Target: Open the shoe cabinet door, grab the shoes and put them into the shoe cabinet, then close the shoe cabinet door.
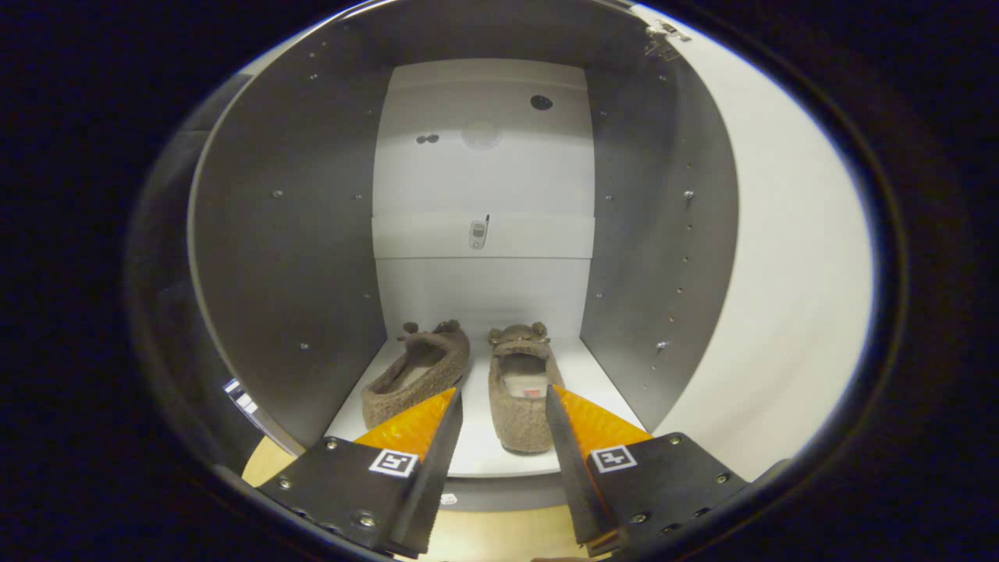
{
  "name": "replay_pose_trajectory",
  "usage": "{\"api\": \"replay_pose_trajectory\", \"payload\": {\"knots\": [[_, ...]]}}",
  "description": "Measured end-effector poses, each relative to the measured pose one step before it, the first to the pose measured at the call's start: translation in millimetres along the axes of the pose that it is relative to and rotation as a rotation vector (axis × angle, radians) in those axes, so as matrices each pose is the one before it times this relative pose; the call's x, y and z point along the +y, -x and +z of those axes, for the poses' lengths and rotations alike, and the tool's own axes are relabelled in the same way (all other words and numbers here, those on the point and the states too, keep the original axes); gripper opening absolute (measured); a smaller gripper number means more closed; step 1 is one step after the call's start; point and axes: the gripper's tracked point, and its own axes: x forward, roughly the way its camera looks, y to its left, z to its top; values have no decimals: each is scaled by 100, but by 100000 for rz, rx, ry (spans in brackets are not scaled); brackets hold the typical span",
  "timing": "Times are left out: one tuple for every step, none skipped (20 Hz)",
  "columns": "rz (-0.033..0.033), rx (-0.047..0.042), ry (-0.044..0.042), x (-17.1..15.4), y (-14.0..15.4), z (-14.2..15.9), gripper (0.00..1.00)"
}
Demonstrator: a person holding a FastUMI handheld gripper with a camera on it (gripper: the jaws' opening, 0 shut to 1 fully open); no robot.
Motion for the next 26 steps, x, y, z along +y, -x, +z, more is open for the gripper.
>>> {"api": "replay_pose_trajectory", "payload": {"knots": [[517,-991,-123,-67,1067,113,66],[864,-848,-57,-42,1078,53,66],[829,-757,61,-33,1094,56,66],[832,-943,248,-86,1023,83,66],[704,-1126,280,-55,1146,198,66],[652,-1047,270,-110,1154,204,66],[586,-1080,93,-71,1126,257,66],[970,-1171,-267,-1,1066,303,66],[1205,-1221,-380,46,1148,368,66],[1227,-1182,-35,31,1144,326,66],[1103,-1090,360,-31,1166,340,66],[871,-948,629,-41,1230,357,66],[964,-835,655,-63,1026,208,66],[964,-516,691,51,1324,164,66],[725,-401,473,-242,1372,175,66],[592,-428,143,-229,1319,74,66],[877,-521,-288,-256,1167,88,66],[1102,-427,-390,-197,1220,62,66],[1136,-273,-121,-182,1303,118,66],[1189,-686,-16,-298,1545,208,66],[723,-775,151,-260,1360,249,66],[527,-1073,144,-324,1499,278,66],[547,-1145,-132,-340,1555,327,66],[425,-1213,-473,-353,1379,351,66],[237,-1109,-796,-424,1362,328,66],[-45,-980,-795,-550,1302,318,66]]}}
